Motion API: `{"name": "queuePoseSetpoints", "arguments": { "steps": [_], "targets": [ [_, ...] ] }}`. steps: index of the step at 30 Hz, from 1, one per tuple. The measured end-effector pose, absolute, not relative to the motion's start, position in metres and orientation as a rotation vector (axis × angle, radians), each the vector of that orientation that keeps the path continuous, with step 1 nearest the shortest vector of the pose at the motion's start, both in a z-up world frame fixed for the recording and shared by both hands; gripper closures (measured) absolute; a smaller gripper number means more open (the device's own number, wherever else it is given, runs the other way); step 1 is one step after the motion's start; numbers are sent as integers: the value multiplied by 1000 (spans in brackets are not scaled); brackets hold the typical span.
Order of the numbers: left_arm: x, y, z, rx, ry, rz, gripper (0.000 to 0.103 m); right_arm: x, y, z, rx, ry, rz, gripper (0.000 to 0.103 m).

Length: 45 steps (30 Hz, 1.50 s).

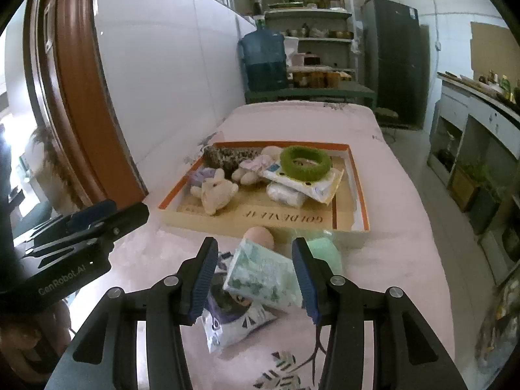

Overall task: Organize soft objects
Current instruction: 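Move both tools back toward the remaining items beside the tray, then grasp the white-green floral packet with right tool while left tool reaches the blue-white bag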

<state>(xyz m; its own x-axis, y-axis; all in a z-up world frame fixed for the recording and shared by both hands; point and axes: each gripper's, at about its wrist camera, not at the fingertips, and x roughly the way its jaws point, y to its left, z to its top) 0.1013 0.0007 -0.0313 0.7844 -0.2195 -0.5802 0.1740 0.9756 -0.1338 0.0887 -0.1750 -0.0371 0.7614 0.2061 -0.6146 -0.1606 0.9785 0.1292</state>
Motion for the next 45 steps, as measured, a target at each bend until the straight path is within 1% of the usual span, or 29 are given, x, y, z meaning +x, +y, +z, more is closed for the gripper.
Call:
{"name": "queuePoseSetpoints", "arguments": {
  "steps": [21, 23, 24, 25, 29, 31, 33, 45],
  "targets": [
    [81, 3, -66, -92, 668, -221, 45, 77, -181, -79, 91, 757, 205, 54],
    [80, 2, -69, -92, 673, -230, 45, 75, -180, -83, 82, 766, 210, 49],
    [80, 1, -70, -92, 676, -234, 45, 74, -180, -85, 79, 770, 213, 45],
    [79, 1, -71, -94, 678, -238, 45, 74, -180, -87, 77, 775, 216, 42],
    [79, 1, -74, -99, 680, -248, 45, 77, -180, -93, 86, 793, 226, 37],
    [79, 1, -76, -101, 685, -250, 45, 80, -180, -96, 86, 801, 226, 31],
    [81, 2, -78, -106, 693, -252, 45, 85, -180, -98, 85, 816, 230, 29],
    [88, 6, -89, -129, 725, -251, 45, 121, -165, -107, 29, 838, 242, 29]
  ]
}}
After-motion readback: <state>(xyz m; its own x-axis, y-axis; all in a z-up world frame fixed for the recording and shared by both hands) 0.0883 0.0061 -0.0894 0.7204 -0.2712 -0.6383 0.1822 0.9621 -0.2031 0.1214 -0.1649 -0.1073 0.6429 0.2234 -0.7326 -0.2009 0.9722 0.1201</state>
